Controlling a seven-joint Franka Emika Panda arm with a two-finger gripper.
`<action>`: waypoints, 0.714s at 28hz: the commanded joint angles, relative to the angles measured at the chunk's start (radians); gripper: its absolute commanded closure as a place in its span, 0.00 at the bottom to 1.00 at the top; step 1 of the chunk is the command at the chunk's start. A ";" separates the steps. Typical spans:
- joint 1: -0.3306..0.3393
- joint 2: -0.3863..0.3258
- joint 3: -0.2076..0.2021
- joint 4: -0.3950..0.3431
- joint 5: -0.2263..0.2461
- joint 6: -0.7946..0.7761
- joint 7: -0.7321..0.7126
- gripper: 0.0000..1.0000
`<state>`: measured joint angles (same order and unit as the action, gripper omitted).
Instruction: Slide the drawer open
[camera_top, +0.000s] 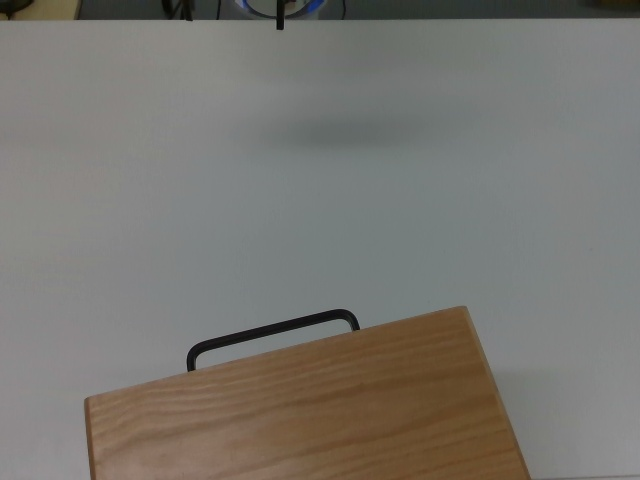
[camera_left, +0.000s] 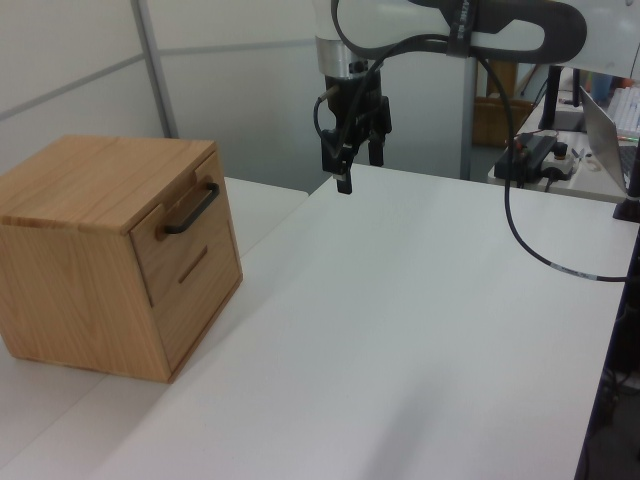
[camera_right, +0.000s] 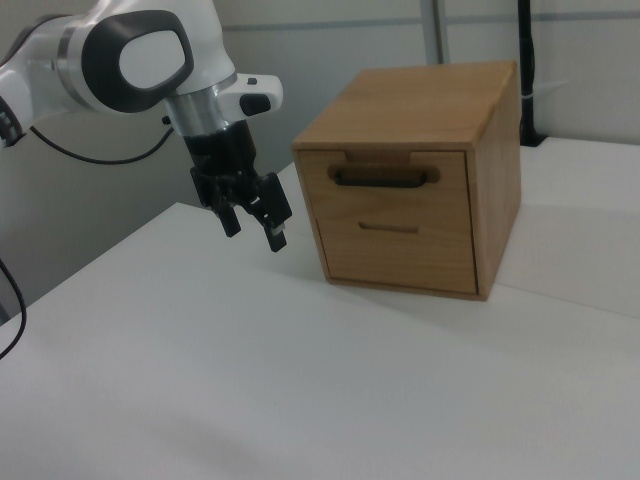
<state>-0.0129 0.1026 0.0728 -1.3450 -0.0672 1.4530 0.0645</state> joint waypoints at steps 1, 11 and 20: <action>0.004 -0.014 0.002 0.004 -0.014 -0.005 -0.022 0.00; 0.005 -0.017 0.002 0.004 -0.016 -0.014 0.038 0.00; 0.004 -0.020 -0.007 0.004 -0.020 -0.032 0.162 0.80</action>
<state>-0.0128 0.0916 0.0726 -1.3446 -0.0696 1.4530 0.1510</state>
